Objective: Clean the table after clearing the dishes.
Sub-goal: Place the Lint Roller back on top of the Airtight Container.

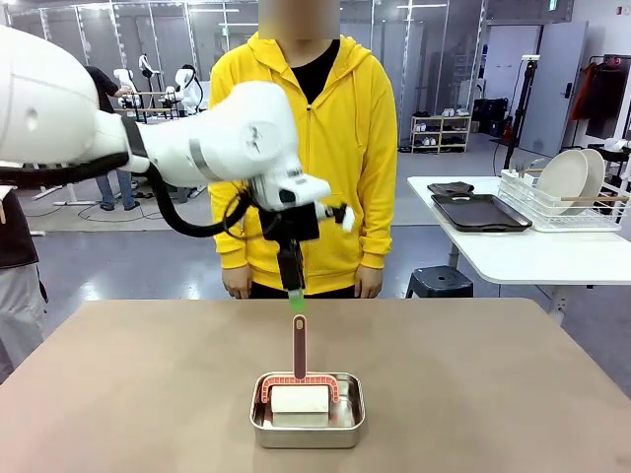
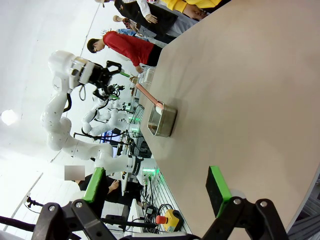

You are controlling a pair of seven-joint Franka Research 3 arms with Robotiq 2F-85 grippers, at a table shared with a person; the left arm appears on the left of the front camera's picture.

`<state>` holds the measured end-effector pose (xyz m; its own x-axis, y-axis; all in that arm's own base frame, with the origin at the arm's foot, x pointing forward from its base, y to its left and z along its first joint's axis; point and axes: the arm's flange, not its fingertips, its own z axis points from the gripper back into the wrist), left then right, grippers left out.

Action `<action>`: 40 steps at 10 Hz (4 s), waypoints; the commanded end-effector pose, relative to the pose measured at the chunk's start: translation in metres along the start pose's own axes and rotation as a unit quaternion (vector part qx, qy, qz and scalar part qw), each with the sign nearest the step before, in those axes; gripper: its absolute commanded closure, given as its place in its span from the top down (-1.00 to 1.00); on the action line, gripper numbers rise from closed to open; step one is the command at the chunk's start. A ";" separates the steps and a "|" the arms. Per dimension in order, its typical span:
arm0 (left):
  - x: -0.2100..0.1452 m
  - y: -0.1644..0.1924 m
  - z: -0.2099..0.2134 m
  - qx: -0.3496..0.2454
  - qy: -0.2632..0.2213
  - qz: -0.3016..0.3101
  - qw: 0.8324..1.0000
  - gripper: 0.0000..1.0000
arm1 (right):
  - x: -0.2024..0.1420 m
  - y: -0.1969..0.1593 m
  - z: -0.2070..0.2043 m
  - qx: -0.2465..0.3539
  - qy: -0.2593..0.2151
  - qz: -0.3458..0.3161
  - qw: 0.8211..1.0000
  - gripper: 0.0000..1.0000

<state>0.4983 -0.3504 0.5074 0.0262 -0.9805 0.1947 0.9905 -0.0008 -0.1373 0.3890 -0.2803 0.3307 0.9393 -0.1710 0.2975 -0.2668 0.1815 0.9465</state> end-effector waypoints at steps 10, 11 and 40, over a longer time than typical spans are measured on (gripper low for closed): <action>-0.325 -0.029 0.060 -0.188 -0.406 0.343 0.826 1.00 | -0.002 0.003 -0.001 0.001 -0.002 0.005 1.000 1.00; -0.360 -0.029 0.058 -0.215 -0.433 0.350 0.803 1.00 | -0.002 0.003 -0.001 0.001 -0.002 0.005 1.000 1.00; -0.612 -0.044 -0.015 -0.242 -0.459 0.505 0.690 1.00 | -0.002 0.003 -0.001 0.001 -0.002 0.005 1.000 1.00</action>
